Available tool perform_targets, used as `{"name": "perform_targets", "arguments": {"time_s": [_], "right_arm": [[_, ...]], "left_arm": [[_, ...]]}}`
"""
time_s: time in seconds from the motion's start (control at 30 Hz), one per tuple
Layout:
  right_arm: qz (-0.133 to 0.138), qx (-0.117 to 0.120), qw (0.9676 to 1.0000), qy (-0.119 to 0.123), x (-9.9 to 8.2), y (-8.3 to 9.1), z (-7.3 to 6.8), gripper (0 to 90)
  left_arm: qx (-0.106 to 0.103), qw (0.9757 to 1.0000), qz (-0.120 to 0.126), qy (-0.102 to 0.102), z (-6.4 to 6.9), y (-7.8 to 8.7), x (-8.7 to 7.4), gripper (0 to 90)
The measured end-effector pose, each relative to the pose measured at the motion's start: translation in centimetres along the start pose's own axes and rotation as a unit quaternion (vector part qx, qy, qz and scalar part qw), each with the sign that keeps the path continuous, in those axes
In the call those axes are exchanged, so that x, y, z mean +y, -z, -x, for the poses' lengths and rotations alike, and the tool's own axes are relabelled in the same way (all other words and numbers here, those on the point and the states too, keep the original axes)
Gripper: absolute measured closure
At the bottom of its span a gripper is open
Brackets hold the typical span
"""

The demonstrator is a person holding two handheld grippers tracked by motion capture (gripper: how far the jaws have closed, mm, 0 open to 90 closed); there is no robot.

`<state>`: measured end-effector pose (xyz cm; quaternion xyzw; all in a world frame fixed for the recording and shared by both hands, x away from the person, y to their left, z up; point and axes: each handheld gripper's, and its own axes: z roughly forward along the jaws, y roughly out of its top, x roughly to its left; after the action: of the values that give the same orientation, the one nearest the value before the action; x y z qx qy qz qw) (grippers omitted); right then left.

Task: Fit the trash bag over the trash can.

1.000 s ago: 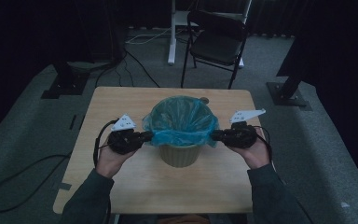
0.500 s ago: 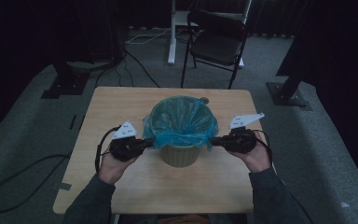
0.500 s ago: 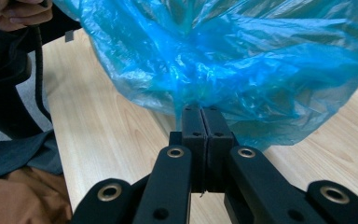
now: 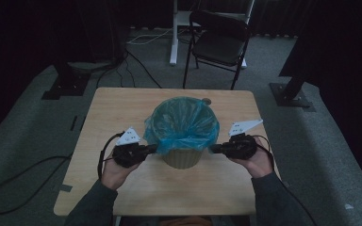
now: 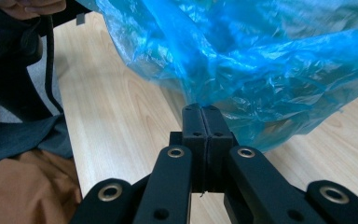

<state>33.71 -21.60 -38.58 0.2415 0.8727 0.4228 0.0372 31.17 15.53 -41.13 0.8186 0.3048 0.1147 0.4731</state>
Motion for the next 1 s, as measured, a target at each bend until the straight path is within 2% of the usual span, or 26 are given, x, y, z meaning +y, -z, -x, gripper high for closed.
{"name": "perform_targets", "arguments": {"time_s": [0.17, 0.27, 0.37, 0.57, 0.8, 1.0], "right_arm": [[-0.007, 0.006, 0.9999, -0.004, -0.5, -0.4, 0.3, 90.0], [-0.008, 0.015, 0.9998, -0.015, -1.0, -0.9, 0.7, 90.0], [-0.013, 0.017, 0.9997, -0.011, -1.1, -1.1, 0.7, 90.0], [-0.031, 0.016, 0.9993, -0.013, -1.5, -1.9, 0.7, 90.0], [-0.038, 0.01, 0.999, -0.02, -2.2, -2.0, 1.0, 90.0], [-0.039, 0.007, 0.9988, -0.029, -2.9, -1.9, 1.4, 90.0]], "left_arm": [[0.002, 0.9999, 0.0, -0.011, 0.4, -0.2, -0.2, 89.3], [0.002, 0.9998, -0.003, -0.018, 0.7, -0.4, -0.4, 89.3], [0.002, 0.9997, -0.004, -0.022, 0.8, -0.5, -0.5, 89.2], [0.0, 0.9992, -0.023, -0.032, 1.3, -1.5, -1.1, 89.3], [0.005, 0.999, -0.033, -0.028, 1.0, -1.8, -1.5, 89.3], [0.002, 0.999, -0.045, -0.008, 0.1, -2.8, -2.7, 89.2]]}}
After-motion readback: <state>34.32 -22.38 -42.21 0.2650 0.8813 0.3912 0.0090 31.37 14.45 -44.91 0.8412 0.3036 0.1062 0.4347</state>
